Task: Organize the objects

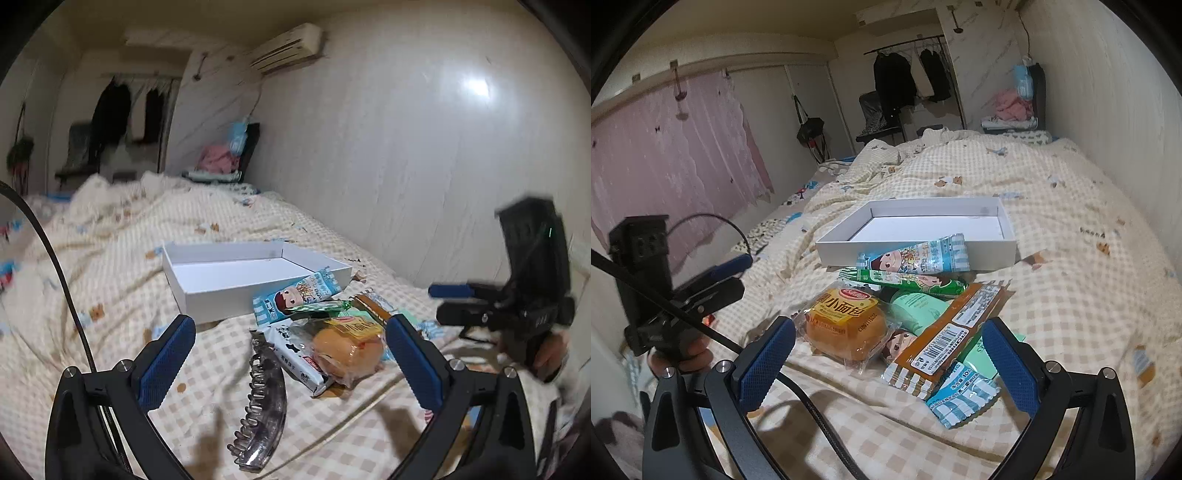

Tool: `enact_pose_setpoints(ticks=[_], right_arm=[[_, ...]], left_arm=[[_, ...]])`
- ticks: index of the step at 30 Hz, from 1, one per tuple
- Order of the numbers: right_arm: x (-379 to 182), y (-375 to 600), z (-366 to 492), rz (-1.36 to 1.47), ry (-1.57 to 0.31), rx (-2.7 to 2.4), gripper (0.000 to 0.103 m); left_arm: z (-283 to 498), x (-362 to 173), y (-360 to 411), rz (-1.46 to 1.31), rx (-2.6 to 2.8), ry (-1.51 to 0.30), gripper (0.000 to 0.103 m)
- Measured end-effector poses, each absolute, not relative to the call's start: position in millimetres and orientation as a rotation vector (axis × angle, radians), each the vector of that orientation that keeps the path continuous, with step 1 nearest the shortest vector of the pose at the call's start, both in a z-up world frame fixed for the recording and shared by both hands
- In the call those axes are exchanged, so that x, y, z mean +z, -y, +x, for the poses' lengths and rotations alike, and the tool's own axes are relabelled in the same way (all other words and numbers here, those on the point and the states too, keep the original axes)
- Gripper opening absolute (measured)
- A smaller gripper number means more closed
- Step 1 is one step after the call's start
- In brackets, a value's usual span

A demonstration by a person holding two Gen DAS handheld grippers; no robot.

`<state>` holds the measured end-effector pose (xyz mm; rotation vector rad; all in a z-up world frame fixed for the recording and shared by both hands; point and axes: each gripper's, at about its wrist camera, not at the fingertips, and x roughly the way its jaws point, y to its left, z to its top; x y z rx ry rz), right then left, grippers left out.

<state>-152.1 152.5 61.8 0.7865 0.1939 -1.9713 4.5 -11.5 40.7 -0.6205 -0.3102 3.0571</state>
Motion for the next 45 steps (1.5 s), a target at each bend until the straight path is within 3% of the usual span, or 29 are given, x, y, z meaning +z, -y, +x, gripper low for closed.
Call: enact_pose_setpoints(ticks=[3, 7, 14, 21, 39, 42, 45], right_arm=[[66, -147, -135, 0.768, -0.342, -1.995, 0.102], [58, -140, -100, 0.66, -0.574, -2.065, 0.102], [53, -147, -101, 0.625, -0.537, -2.086, 0.102], [52, -133, -74, 0.467, -0.737, -2.215, 0.102], [55, -116, -78, 0.391, -0.814, -2.272, 0.102], [53, -118, -89, 0.488, -0.754, -2.212, 0.102], [60, -130, -115, 0.633, -0.569, -2.122, 0.102]], left_arm=[[8, 43, -10, -0.62, 3.084, 0.148, 0.103], [5, 41, -19, -0.651, 3.074, 0.09, 0.103], [-3, 37, -12, -0.736, 3.08, 0.143, 0.103], [-7, 33, -19, -0.78, 3.143, 0.072, 0.103], [-20, 24, 16, -0.906, 3.221, 0.245, 0.103], [-22, 22, 24, -0.915, 3.187, 0.299, 0.103], [-21, 19, 41, -0.861, 3.072, 0.42, 0.103]])
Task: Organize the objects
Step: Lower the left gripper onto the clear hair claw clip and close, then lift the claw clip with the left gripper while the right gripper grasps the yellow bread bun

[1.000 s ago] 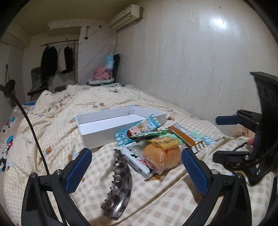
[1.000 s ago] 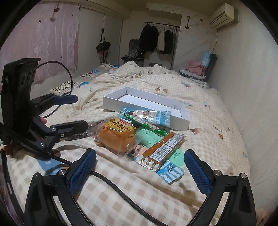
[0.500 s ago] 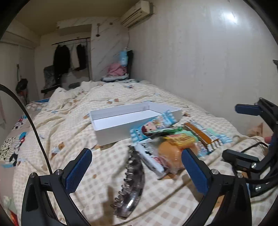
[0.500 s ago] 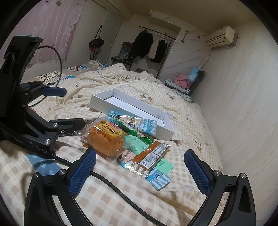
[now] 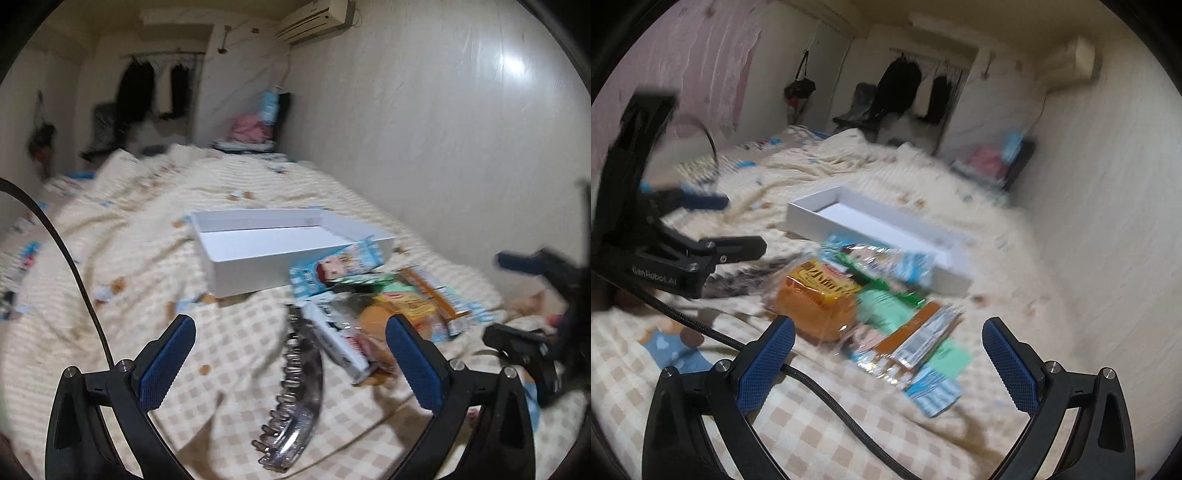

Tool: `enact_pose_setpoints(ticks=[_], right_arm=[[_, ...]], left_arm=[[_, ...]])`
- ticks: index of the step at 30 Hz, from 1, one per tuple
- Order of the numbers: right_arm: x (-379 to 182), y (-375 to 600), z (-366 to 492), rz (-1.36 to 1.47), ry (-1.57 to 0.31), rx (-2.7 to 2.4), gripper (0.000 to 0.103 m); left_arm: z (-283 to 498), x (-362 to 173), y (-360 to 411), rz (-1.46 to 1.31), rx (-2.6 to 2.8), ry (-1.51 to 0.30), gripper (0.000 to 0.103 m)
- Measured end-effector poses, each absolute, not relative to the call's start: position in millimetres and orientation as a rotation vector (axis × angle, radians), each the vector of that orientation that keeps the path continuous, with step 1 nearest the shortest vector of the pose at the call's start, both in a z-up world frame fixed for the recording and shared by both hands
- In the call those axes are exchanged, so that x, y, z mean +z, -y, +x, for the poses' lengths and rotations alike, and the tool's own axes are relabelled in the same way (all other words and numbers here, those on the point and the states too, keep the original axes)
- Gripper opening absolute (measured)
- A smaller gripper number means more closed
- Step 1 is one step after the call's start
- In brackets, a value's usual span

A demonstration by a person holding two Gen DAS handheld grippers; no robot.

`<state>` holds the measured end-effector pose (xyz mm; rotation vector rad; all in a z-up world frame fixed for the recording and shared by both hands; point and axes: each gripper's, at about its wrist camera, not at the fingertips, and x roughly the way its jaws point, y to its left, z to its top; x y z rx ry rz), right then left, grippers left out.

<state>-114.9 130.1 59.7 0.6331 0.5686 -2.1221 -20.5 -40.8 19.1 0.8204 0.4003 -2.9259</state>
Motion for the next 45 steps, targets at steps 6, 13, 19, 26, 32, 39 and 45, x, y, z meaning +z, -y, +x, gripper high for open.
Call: enact_pose_setpoints(ticks=[6, 13, 19, 26, 32, 39, 45], right_arm=[[70, -151, -151, 0.672, -0.243, -2.002, 0.102], [50, -148, -158, 0.776, -0.18, -1.936, 0.074], [50, -153, -161, 0.777, -0.161, -1.919, 0.074], [50, -154, -163, 0.782, -0.155, -1.918, 0.074], [48, -152, -166, 0.806, -0.155, -1.909, 0.063], [56, -147, -172, 0.85, -0.155, -1.867, 0.063], [74, -120, -180, 0.966, -0.208, -1.755, 0.08]], left_arm=[[-22, 11, 75, 0.718, -3.072, -0.46, 0.103], [-42, -14, 75, 0.991, -3.122, -0.512, 0.075], [-45, -25, 61, 1.208, -3.088, -0.373, 0.051], [-26, -12, 41, 1.085, -3.146, -0.165, 0.031], [-39, -21, 41, 1.167, -3.119, -0.185, 0.032], [-50, -35, 47, 1.237, -3.131, -0.274, 0.035], [-48, -27, 62, 1.128, -3.141, -0.428, 0.034]])
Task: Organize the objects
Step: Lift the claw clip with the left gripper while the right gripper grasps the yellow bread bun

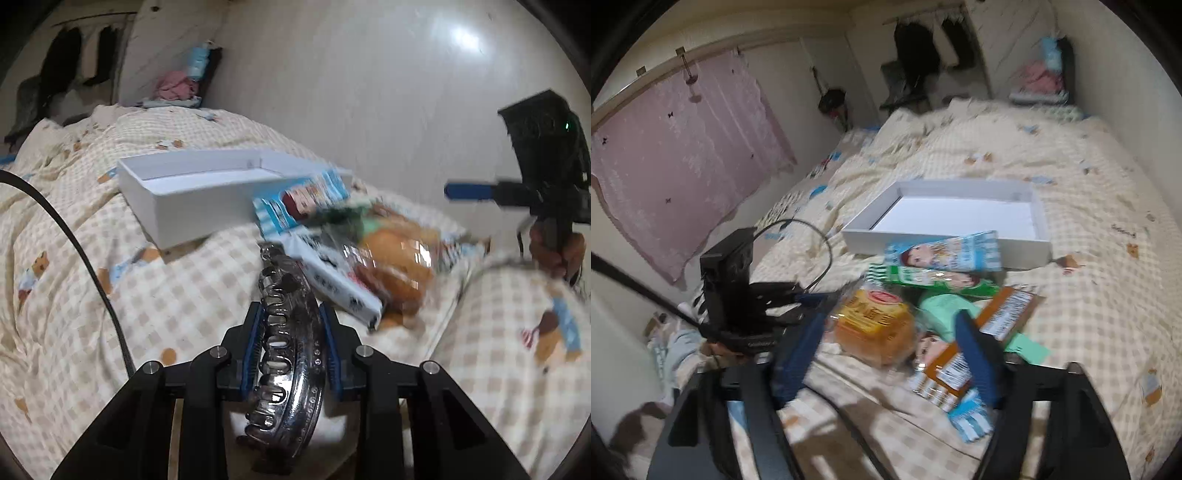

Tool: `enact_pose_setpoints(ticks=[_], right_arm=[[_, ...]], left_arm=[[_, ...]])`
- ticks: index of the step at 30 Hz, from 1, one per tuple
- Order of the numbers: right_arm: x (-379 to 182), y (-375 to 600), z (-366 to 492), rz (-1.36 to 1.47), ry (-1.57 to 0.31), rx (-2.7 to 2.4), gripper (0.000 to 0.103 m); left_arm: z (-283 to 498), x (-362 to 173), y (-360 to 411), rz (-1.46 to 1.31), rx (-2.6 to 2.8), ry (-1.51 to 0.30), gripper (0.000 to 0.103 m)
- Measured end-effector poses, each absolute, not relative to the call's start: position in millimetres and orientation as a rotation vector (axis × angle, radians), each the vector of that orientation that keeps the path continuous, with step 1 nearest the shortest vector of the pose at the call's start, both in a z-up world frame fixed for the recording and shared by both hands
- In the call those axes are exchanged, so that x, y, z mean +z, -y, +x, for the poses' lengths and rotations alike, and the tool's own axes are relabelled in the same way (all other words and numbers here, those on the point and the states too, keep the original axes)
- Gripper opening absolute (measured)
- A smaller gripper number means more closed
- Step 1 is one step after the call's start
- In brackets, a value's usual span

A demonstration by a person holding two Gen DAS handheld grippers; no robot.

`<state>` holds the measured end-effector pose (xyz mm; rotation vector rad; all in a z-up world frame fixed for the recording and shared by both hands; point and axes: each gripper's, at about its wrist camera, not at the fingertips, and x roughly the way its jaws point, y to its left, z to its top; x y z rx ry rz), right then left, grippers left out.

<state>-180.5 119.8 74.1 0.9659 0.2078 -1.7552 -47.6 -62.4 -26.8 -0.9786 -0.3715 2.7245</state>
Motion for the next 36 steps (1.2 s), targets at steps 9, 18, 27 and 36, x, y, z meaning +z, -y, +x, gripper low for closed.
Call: enact_pose_setpoints(ticks=[9, 18, 27, 36], right_arm=[[47, -53, -186, 1.276, -0.35, -1.671, 0.08], [30, -31, -191, 1.389, -0.471, -1.694, 0.086], [17, -35, -202, 1.496, -0.305, -1.581, 0.073], [52, -75, -198, 1.31, -0.068, -1.543, 0.071]], left_arm=[[-32, -9, 92, -0.839, 2.79, 0.58, 0.033], [-34, -17, 93, -0.932, 2.781, 0.628, 0.033], [-35, -16, 95, -0.915, 2.717, 0.678, 0.033], [-27, -9, 103, -0.825, 2.679, 0.774, 0.033]])
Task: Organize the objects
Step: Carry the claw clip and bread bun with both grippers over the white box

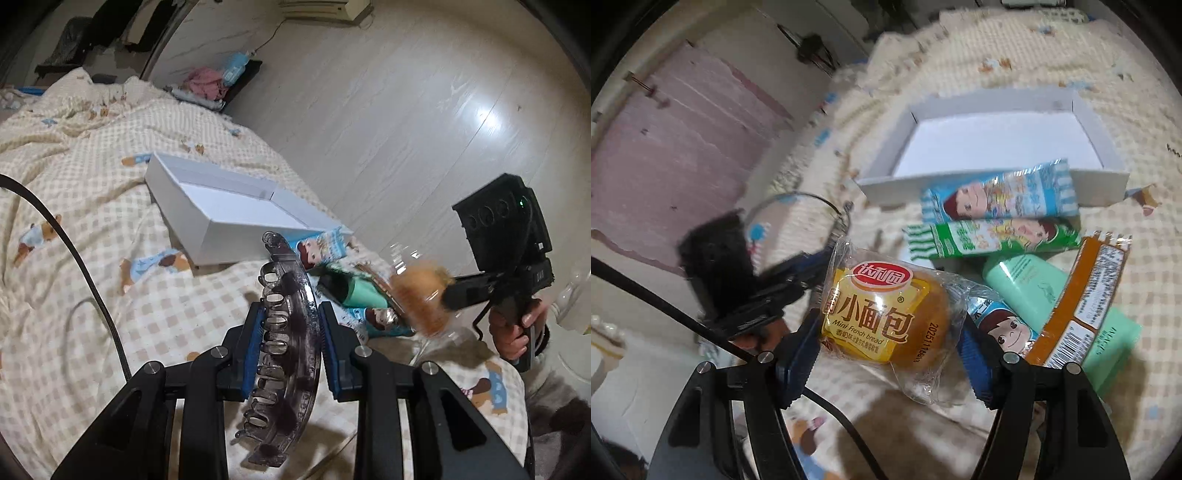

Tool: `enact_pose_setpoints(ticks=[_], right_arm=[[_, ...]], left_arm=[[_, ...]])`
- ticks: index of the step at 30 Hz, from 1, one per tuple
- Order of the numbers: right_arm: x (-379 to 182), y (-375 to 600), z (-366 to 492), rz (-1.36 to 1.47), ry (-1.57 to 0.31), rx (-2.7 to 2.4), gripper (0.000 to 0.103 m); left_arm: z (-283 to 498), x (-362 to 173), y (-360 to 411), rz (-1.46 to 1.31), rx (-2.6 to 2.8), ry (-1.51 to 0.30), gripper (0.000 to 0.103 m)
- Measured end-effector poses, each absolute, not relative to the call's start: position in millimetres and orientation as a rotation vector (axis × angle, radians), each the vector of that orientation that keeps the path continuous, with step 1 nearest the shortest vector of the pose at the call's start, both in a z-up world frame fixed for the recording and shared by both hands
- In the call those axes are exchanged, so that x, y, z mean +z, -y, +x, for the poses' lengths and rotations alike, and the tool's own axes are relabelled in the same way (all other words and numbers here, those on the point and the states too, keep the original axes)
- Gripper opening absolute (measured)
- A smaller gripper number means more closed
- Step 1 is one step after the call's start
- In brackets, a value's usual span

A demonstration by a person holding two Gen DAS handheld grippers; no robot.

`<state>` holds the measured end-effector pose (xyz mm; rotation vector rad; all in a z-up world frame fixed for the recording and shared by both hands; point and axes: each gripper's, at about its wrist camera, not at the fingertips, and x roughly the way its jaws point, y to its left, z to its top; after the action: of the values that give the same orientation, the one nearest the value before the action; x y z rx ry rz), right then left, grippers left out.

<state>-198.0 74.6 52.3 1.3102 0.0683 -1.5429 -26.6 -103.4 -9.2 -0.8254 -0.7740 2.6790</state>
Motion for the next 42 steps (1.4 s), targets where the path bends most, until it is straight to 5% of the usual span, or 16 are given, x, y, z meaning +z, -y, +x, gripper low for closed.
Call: enact_pose_setpoints(ticks=[8, 25, 42], right_arm=[[81, -127, -205, 1.143, 0.082, -1.607, 0.071], [45, -163, -196, 0.927, 0.178, -1.643, 0.071], [29, -161, -206, 0.995, 0.222, -1.631, 0.071]], left_arm=[[-19, 3, 95, -0.696, 2.662, 0.725, 0.033], [-31, -2, 75, -0.741, 2.7, 0.635, 0.033], [-34, 0, 79, -0.63, 2.702, 0.696, 0.033]])
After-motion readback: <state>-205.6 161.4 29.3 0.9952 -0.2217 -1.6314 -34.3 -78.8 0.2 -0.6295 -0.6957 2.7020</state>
